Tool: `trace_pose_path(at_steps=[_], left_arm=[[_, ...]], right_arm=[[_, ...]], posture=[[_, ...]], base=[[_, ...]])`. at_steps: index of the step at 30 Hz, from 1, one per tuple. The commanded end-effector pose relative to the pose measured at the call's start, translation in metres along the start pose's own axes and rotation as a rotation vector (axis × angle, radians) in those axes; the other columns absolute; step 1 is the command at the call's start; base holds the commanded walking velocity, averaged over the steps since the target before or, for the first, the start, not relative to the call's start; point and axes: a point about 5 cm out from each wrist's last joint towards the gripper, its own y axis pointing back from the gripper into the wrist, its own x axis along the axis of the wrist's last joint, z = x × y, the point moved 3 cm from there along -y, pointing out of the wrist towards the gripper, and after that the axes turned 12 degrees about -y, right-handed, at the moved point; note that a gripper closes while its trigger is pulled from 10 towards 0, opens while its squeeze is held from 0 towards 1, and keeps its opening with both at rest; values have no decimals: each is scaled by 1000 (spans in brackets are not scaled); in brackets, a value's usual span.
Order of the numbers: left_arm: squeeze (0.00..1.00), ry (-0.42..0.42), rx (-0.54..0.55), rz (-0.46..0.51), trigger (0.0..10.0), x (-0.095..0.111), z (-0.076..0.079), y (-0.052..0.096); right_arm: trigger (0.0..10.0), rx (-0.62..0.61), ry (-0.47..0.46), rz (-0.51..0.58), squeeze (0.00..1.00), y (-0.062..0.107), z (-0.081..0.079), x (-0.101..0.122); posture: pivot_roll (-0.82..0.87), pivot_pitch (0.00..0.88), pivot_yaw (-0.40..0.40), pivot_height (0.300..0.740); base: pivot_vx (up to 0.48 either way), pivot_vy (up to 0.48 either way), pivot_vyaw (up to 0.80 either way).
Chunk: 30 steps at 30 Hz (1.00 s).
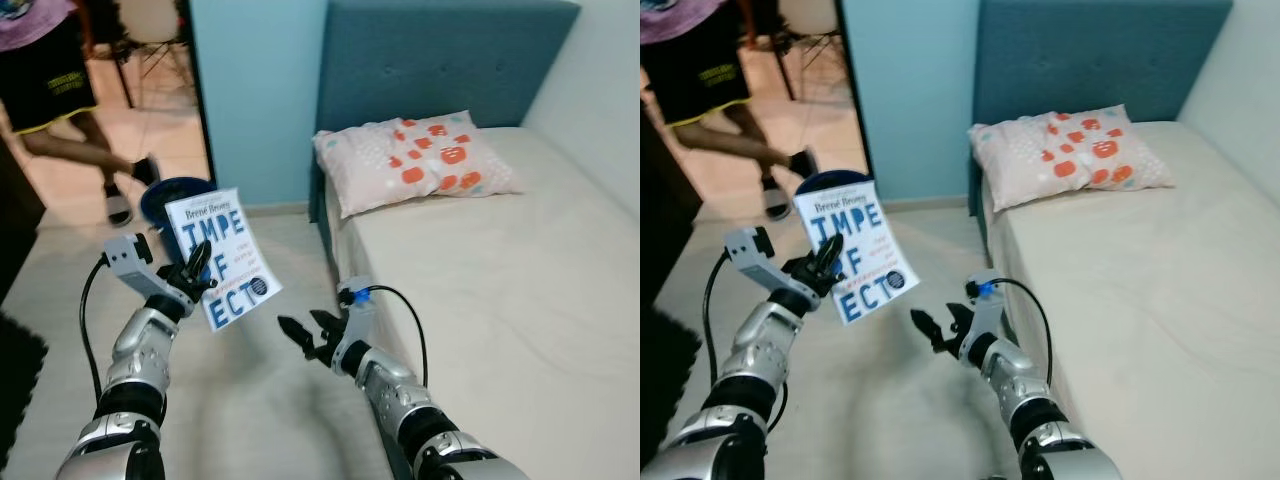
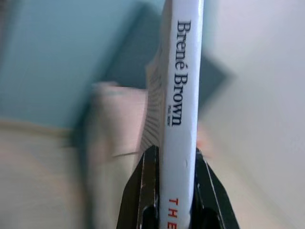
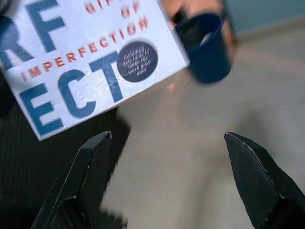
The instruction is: Clean up the room
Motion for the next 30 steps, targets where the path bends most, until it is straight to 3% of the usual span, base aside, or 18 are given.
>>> trace_pose_path(at_steps=[1, 4, 6, 10, 19, 25, 30], left_arm=[[0, 11, -77, 46, 10000, 10, 11, -8], [0, 58, -196, 86, 10000, 15, 29, -11], [0, 58, -196, 86, 10000, 15, 29, -11], [0, 109, -289, 122, 10000, 23, 43, -13], [0, 125, -325, 184, 10000, 40, 58, -23], [0, 125, -309, 227, 10000, 49, 60, -26], [0, 117, -284, 307, 10000, 70, 57, -29]], right_arm=[[10000, 17, -22, 24, 0, -1, -2, 5], [10000, 82, -108, 98, 0, -2, -9, 18], [10000, 82, -108, 98, 0, -2, -9, 18], [10000, 186, -208, 204, 0, -4, -22, 42], [10000, 356, -371, 378, 0, 3, -41, 82], [10000, 441, -429, 424, 0, 13, -48, 89], [10000, 572, -474, 464, 0, 30, -61, 95]], posture=[[-54, 75, -43, 740], [-53, 78, -43, 740], [-53, 78, -43, 740], [-57, 74, -41, 740], [-61, 65, -34, 740], [-66, 63, -28, 740], [-72, 66, -26, 740]], base=[[480, 0, -675], [480, 0, -677], [480, 0, -675], [338, 0, -675], [33, 0, -668], [0, 0, -663], [0, 0, -660]])
